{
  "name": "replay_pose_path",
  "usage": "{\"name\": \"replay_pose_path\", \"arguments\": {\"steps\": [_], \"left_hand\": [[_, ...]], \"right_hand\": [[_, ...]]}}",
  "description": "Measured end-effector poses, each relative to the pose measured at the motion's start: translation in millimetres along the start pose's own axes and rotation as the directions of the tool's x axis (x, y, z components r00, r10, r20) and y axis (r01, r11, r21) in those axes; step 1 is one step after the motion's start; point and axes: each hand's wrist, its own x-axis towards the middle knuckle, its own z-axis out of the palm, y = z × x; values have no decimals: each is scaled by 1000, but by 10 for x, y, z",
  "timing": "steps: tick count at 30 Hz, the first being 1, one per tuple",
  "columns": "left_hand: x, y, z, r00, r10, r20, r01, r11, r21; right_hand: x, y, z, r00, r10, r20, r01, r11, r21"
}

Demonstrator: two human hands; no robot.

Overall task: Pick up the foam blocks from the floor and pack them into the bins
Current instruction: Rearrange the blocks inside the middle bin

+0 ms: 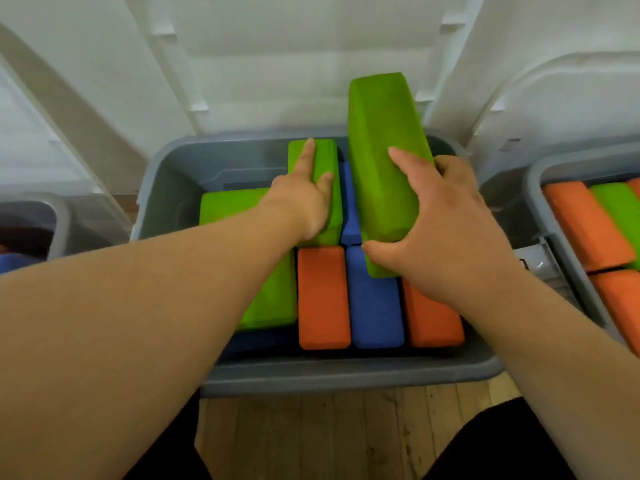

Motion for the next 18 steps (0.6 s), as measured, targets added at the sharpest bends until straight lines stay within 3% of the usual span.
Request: {"name": "replay_pose_path", "arguments": {"steps": [5,8,15,18], "left_hand": [[40,-66,195,995,-8,-101,38,952,303],[-5,-254,371,997,-1,-74,35,887,461],[72,-258,216,998,10,61,-36,898,438],[-175,-421,76,1000,-28,11,22,918,397]], "right_hand": [[19,57,61,999,-32,-9,32,999,-21],[10,4,87,999,-7,-44,9,999,44],[-2,-5,136,997,-16,-81,17,1000,12],[-38,22,128,997,-6,-80,8,1000,26]]}}
